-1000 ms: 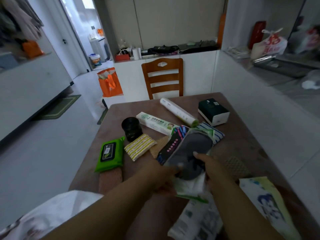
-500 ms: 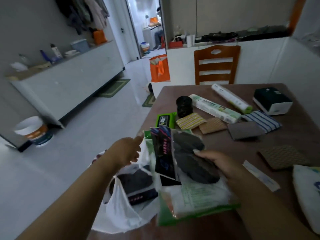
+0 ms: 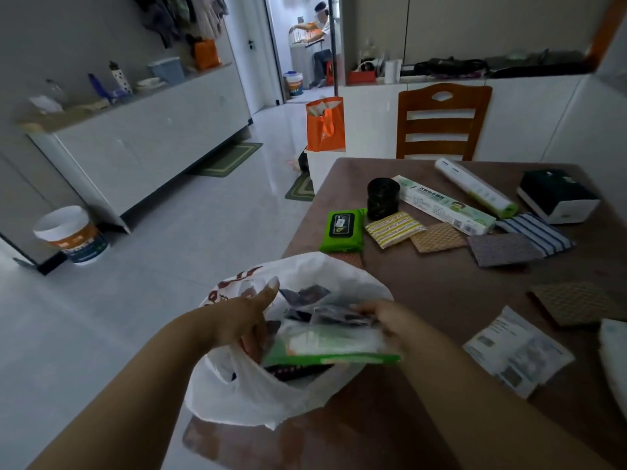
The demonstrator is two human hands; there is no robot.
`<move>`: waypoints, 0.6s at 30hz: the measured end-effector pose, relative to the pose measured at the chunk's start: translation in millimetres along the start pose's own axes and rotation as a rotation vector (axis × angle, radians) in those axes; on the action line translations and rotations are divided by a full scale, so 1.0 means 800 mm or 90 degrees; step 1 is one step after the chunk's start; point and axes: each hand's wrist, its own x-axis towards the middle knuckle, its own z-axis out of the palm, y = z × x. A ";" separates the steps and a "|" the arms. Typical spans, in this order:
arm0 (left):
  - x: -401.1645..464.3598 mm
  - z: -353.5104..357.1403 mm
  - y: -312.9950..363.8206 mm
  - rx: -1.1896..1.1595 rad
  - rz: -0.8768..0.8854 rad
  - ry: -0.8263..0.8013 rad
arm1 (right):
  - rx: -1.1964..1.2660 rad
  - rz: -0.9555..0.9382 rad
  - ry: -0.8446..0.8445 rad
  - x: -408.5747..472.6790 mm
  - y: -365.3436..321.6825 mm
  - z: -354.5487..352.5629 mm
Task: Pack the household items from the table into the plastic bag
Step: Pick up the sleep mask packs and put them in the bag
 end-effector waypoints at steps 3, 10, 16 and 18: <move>0.003 -0.010 -0.002 -0.049 0.002 -0.100 | -0.045 0.041 -0.026 0.024 0.001 0.020; 0.008 -0.020 -0.015 0.192 -0.044 -0.203 | 0.023 0.007 0.119 0.065 0.003 0.037; 0.008 -0.024 -0.003 0.144 0.015 -0.354 | 0.061 -0.033 0.106 0.048 0.014 0.086; 0.014 -0.030 -0.003 0.082 0.060 -0.359 | -0.284 -0.040 0.076 0.039 0.023 0.088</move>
